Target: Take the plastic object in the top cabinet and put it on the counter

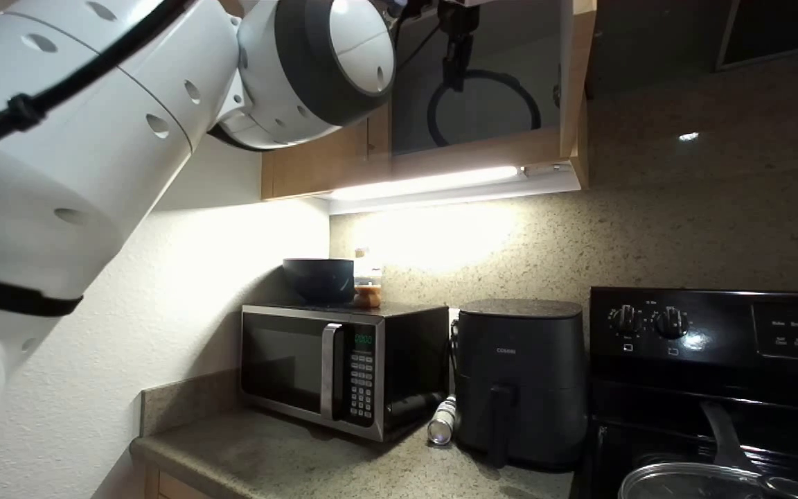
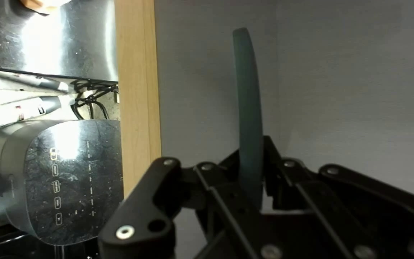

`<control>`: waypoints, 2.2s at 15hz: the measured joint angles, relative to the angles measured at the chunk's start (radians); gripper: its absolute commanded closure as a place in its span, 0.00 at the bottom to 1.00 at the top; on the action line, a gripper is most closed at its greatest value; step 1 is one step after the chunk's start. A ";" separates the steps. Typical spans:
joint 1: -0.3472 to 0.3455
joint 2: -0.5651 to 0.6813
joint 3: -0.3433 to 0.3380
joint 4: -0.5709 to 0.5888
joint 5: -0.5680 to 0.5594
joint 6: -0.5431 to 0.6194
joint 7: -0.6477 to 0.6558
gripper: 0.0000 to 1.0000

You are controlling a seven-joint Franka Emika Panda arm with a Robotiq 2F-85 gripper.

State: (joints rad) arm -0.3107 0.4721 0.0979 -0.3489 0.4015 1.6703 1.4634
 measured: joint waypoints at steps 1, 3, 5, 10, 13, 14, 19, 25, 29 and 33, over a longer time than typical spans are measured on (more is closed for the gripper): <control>0.002 -0.016 0.001 0.001 0.000 -0.001 -0.017 0.95; 0.013 -0.053 0.000 0.003 -0.008 0.000 -0.042 0.95; 0.020 -0.086 0.000 0.004 -0.011 0.002 -0.044 0.94; 0.020 -0.099 -0.003 0.003 -0.011 0.002 -0.044 0.95; 0.023 -0.097 -0.004 -0.001 -0.011 -0.004 -0.044 0.95; 0.031 -0.097 -0.004 -0.003 -0.011 -0.017 -0.047 0.95; 0.115 -0.114 0.000 -0.003 -0.029 -0.147 -0.063 0.95; 0.225 -0.192 -0.028 0.001 -0.149 -0.247 -0.059 0.95; 0.311 -0.243 -0.060 0.002 -0.265 -0.272 -0.044 0.95; 0.367 -0.262 -0.066 -0.001 -0.304 -0.305 -0.034 0.95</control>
State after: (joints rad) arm 0.0561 0.2105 0.0317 -0.3499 0.0971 1.3652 1.4292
